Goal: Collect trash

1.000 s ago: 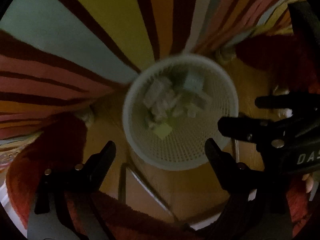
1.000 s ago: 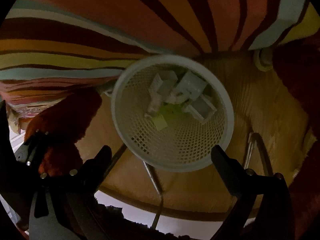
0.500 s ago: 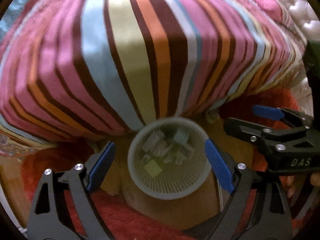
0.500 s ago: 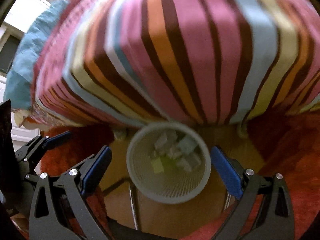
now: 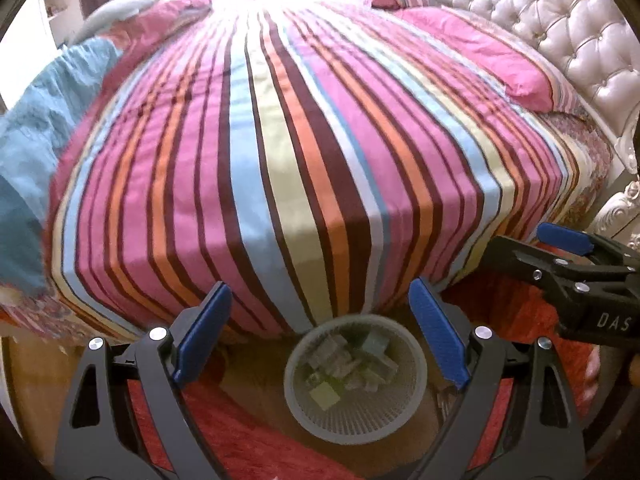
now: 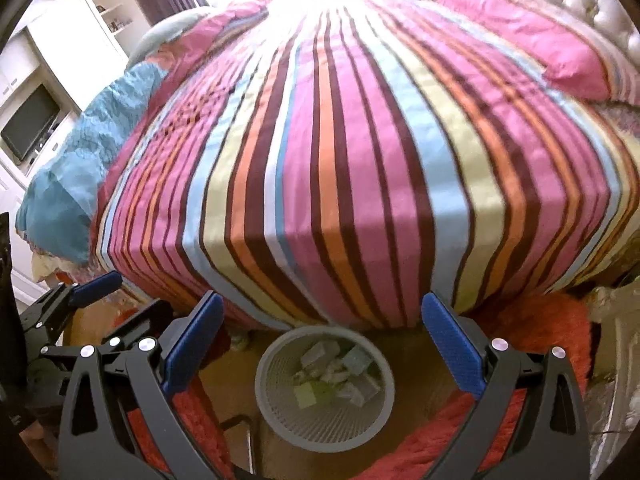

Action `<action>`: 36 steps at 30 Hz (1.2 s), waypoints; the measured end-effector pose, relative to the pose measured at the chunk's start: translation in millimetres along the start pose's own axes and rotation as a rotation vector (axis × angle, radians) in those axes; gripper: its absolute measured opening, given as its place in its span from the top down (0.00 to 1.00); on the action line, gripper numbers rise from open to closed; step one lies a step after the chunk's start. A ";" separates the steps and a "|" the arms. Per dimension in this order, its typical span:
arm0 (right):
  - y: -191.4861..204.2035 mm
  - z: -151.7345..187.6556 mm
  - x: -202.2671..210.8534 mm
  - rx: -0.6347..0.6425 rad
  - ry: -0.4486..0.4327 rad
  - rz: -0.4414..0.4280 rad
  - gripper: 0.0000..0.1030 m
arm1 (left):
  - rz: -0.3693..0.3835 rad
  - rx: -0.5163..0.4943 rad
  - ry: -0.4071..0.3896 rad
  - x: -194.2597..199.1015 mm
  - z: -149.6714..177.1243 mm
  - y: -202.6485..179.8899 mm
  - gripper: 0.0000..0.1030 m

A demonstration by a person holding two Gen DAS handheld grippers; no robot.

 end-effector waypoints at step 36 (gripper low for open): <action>9.3 -32.7 41.3 0.079 -0.128 0.006 0.08 | -0.041 -0.001 -0.144 47.4 -36.3 -4.3 0.15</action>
Point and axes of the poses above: each gripper's, at about its wrist camera, not at the fingertips, and x roughly against the way its jaws point, y to its left, z to its underside, the point moved 7 cm from there along -x, roughly the way its jaws point, and after that the axes turned 4 degrees about -y, right-handed, at the moved point
